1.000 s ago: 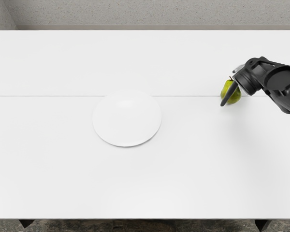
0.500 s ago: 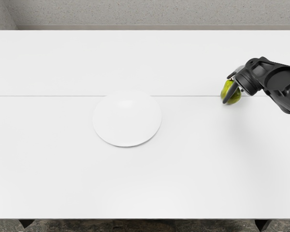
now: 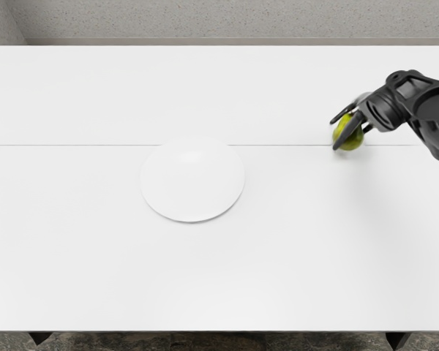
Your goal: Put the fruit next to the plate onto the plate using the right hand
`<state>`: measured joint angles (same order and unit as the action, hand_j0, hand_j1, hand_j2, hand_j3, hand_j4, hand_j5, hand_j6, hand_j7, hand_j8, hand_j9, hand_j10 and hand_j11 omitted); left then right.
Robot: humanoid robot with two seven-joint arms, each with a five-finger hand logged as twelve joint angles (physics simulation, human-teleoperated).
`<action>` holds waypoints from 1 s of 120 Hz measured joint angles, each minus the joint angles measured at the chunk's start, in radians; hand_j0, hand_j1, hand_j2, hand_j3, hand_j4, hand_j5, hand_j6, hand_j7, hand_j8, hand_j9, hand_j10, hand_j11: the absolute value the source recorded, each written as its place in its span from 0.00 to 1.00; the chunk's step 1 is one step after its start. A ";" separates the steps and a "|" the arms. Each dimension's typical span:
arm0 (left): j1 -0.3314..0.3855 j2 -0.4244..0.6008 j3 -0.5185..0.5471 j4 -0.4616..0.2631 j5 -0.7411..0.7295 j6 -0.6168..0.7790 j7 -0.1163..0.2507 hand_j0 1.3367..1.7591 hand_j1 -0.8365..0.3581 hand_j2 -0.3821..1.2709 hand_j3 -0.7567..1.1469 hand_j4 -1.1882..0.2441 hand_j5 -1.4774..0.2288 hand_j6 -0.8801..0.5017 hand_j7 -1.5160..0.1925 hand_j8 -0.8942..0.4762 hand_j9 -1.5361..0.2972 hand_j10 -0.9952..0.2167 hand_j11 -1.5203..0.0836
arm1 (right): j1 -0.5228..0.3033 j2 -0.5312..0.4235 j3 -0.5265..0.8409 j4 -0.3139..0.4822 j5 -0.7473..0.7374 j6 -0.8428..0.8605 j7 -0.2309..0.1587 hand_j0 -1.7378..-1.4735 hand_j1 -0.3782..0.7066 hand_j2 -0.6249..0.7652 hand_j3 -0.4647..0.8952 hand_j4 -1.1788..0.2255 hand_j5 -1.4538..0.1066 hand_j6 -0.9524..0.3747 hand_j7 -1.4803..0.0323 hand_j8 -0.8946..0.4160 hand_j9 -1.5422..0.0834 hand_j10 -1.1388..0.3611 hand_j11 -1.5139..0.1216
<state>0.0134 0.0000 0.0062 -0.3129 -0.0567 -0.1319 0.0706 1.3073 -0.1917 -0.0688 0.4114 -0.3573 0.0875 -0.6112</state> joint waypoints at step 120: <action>0.000 0.000 0.000 0.000 0.000 0.000 0.000 0.76 0.99 0.23 0.40 0.83 0.87 0.64 0.89 0.65 0.84 0.82 0.95 | 0.034 0.192 0.435 0.035 0.152 0.403 0.000 0.31 0.17 0.51 0.34 0.71 0.77 0.63 0.82 0.64 0.79 0.75 0.77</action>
<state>0.0137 0.0000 0.0061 -0.3129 -0.0567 -0.1319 0.0705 1.3410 -0.0002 0.3665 0.4466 -0.2053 0.4904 -0.6109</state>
